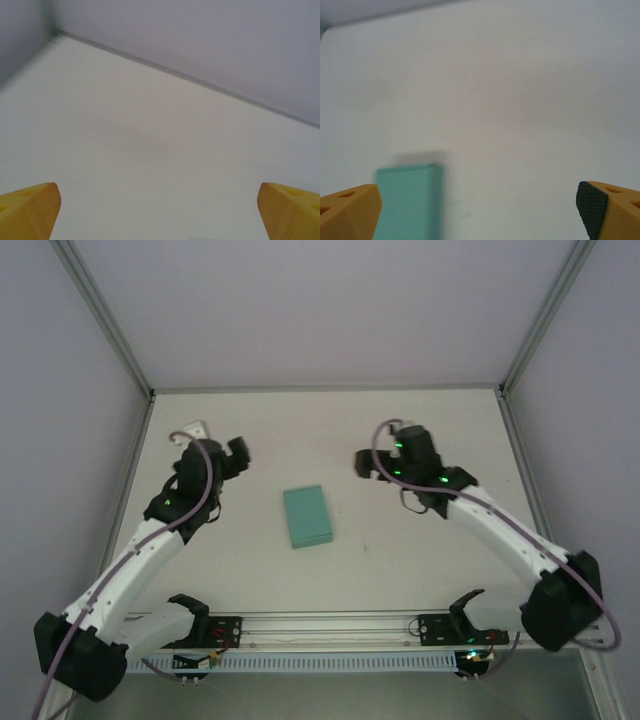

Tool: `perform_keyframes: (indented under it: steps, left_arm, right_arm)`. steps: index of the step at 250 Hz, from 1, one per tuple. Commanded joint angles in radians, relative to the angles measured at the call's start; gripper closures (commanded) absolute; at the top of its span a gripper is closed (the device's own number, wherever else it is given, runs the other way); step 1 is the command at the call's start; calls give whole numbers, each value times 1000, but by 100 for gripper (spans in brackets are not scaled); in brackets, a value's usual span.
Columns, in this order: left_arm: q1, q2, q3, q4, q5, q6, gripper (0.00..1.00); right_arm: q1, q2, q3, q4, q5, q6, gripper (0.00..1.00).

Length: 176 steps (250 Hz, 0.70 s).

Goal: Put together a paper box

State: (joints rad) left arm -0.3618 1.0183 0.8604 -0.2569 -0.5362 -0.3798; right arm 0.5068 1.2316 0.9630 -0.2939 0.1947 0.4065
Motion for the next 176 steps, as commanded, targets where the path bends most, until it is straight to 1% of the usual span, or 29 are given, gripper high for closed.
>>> perform_keyframes:
  steps: [1, 7, 16, 29, 41, 52, 65, 72, 80, 92, 98, 103, 110, 114, 117, 121, 125, 129, 134, 138, 149, 153, 163, 176]
  left_arm:
    - [73, 63, -167, 163, -274, 120, 0]
    - [84, 80, -197, 230, -266, 162, 0]
    - [101, 107, -240, 331, -220, 219, 0]
    - [124, 145, -290, 452, -160, 237, 0]
    - [142, 184, -344, 587, -95, 264, 0]
    - [152, 226, -402, 732, -60, 305, 0]
    - [160, 291, -469, 923, -54, 325, 0]
    - [165, 328, -495, 1001, -42, 340, 0]
    - [173, 374, -516, 1083, -32, 346, 0]
    - [181, 456, -537, 1212, -21, 350, 0]
    - [191, 497, -540, 1284, 15, 375, 0]
    - [194, 512, -530, 1276, 47, 384, 0]
    - [197, 499, -494, 1160, 127, 383, 0]
    - [202, 495, -473, 1107, 166, 386, 0]
    - [209, 500, -465, 1100, 180, 386, 0]
    - [218, 514, -461, 1111, 193, 380, 0]
    - [235, 528, -462, 1117, 225, 367, 0]
    - [254, 553, -465, 1136, 261, 358, 0]
    - [276, 592, -475, 1228, 268, 357, 0]
    - [283, 598, -483, 1245, 282, 353, 0]
    - [293, 543, -463, 1101, 313, 326, 0]
    - [296, 547, -462, 1112, 312, 326, 0]
    - [294, 584, -478, 1212, 310, 346, 0]
    - [294, 556, -461, 1126, 311, 335, 0]
  right_arm:
    - [-96, -63, -182, 156, 145, -146, 0]
    - [-113, -78, -224, 215, 177, -173, 0]
    - [-145, -92, -287, 313, 197, -224, 0]
    - [-205, -90, -390, 492, 142, -309, 0]
    - [-255, -61, -458, 642, 80, -339, 0]
    - [-298, -17, -505, 768, 33, -334, 0]
    - [-329, 52, -556, 932, -7, -347, 0]
    - [-333, 92, -582, 1021, -13, -380, 0]
    - [-338, 153, -617, 1169, -10, -405, 0]
    - [-350, 223, -634, 1235, -2, -385, 0]
    - [-367, 266, -649, 1332, -1, -381, 0]
    - [-383, 282, -659, 1361, 4, -336, 0]
    - [-425, 295, -667, 1347, -48, -290, 0]
    - [-443, 311, -667, 1373, -70, -280, 0]
    - [-458, 336, -663, 1411, -80, -271, 0]
    - [-464, 345, -657, 1418, -83, -264, 0]
    - [-469, 337, -639, 1375, -85, -259, 0]
    - [-471, 318, -614, 1289, -88, -251, 0]
    - [-474, 303, -575, 1182, -94, -247, 0]
    - [-478, 308, -551, 1139, -101, -244, 0]
    - [-484, 323, -573, 1215, -115, -246, 0]
    - [-488, 319, -570, 1204, -112, -240, 0]
    - [-487, 313, -569, 1188, -110, -239, 0]
    - [-488, 317, -575, 1210, -110, -242, 0]
